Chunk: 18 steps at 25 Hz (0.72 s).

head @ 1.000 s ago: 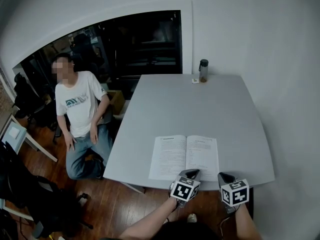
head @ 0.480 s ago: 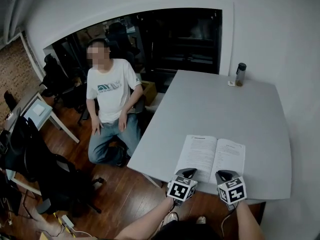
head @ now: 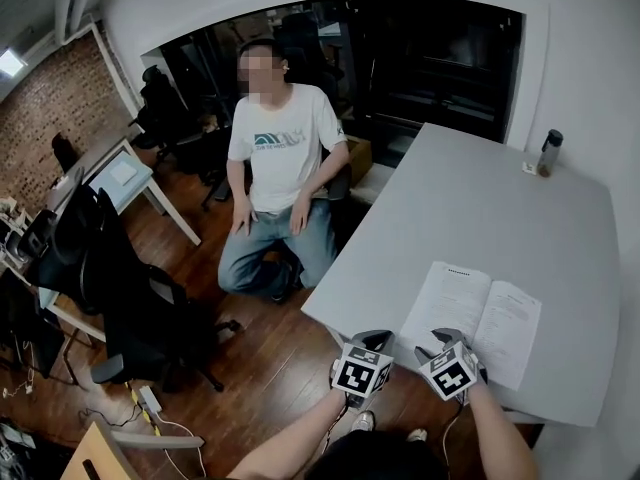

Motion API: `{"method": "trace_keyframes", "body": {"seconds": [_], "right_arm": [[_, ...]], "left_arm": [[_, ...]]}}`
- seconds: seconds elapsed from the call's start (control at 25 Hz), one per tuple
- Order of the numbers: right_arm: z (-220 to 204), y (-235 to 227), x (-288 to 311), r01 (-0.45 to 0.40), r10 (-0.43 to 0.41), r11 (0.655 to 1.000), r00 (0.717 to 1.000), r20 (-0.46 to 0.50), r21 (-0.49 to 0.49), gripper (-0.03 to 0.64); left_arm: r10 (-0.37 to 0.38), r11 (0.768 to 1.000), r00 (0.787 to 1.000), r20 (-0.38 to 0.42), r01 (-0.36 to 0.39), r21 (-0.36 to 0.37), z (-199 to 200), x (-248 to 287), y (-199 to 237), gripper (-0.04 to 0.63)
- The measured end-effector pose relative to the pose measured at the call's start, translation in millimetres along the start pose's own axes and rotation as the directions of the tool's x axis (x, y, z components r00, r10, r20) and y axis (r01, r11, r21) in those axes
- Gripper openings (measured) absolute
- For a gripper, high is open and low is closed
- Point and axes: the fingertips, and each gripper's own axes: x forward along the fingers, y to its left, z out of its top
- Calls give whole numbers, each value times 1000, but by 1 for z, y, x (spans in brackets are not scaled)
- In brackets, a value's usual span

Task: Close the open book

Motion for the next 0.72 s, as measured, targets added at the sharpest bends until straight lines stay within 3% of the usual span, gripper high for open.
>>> {"method": "trace_keyframes", "body": {"seconds": [0.32, 0.56, 0.72], "right_arm": [[-11, 10, 38, -65, 41, 988, 986, -164, -143, 201], [-11, 8, 38, -88, 71, 991, 983, -167, -98, 196], [-7, 13, 31, -78, 68, 995, 988, -137, -69, 126]], "left_arm": [[21, 999, 1000, -14, -21, -34, -13, -6, 27, 4], [7, 999, 1000, -24, -8, -40, -18, -2, 30, 5], [-5, 999, 1000, -26, 4, -37, -19, 1, 26, 5]]}}
